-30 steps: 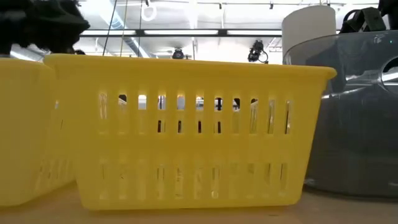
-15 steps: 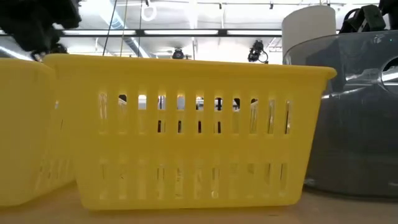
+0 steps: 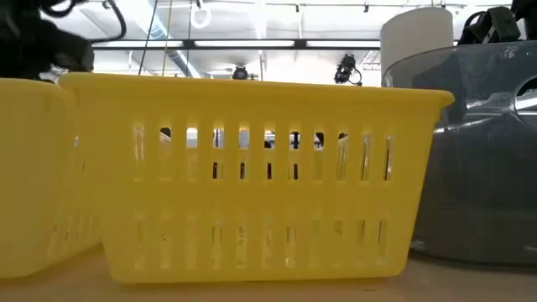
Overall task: Stack baskets on shelf by color
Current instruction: Stack the left black bin on the middle black bin, then stack the right black bin on the black bin
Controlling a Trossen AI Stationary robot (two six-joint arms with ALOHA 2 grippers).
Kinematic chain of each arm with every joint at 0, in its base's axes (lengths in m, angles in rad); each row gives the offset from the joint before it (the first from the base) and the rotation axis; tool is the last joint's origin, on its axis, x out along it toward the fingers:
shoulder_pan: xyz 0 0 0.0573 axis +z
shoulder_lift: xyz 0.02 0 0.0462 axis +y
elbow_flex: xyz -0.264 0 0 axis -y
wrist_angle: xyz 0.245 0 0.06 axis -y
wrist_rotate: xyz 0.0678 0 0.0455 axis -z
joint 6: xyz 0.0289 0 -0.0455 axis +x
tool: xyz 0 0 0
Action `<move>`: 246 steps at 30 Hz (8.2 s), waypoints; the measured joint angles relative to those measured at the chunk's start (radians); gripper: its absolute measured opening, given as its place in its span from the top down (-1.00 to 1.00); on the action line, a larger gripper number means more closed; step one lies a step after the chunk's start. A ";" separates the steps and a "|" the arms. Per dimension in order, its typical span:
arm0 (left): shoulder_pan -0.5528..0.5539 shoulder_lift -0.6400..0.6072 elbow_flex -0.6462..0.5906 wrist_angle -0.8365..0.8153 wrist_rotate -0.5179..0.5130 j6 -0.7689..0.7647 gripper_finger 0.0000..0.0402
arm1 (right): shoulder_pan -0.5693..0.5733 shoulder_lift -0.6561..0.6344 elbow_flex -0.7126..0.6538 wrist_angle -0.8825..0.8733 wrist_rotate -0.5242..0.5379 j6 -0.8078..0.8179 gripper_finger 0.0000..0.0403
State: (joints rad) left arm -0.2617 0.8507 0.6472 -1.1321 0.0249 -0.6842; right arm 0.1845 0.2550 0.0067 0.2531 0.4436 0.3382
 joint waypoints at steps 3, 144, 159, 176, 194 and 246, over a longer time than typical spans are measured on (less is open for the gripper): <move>0.015 0.046 0.000 -0.039 0.041 0.018 0.49 | 0.000 0.000 0.000 0.000 0.000 0.000 0.91; 0.235 0.793 0.622 -0.301 -0.003 0.171 0.94 | 0.000 0.000 0.000 0.007 0.000 0.000 0.91; 0.235 0.808 0.622 -0.322 0.004 0.217 0.70 | 0.000 0.000 0.000 0.008 0.000 0.000 0.91; 0.223 0.808 0.624 -0.102 -0.121 0.307 0.28 | 0.000 0.000 0.000 0.007 0.000 0.000 0.91; 0.220 0.807 0.534 0.630 -0.275 0.875 0.42 | 0.000 0.000 0.000 0.007 0.000 0.000 0.91; 0.382 1.005 0.478 0.790 0.022 0.924 0.55 | 0.000 0.000 0.000 0.008 0.000 0.000 0.91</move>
State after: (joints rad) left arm 0.1207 1.8561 1.1248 -0.3421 0.0465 0.2398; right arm 0.1846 0.2550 0.0066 0.2606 0.4438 0.3382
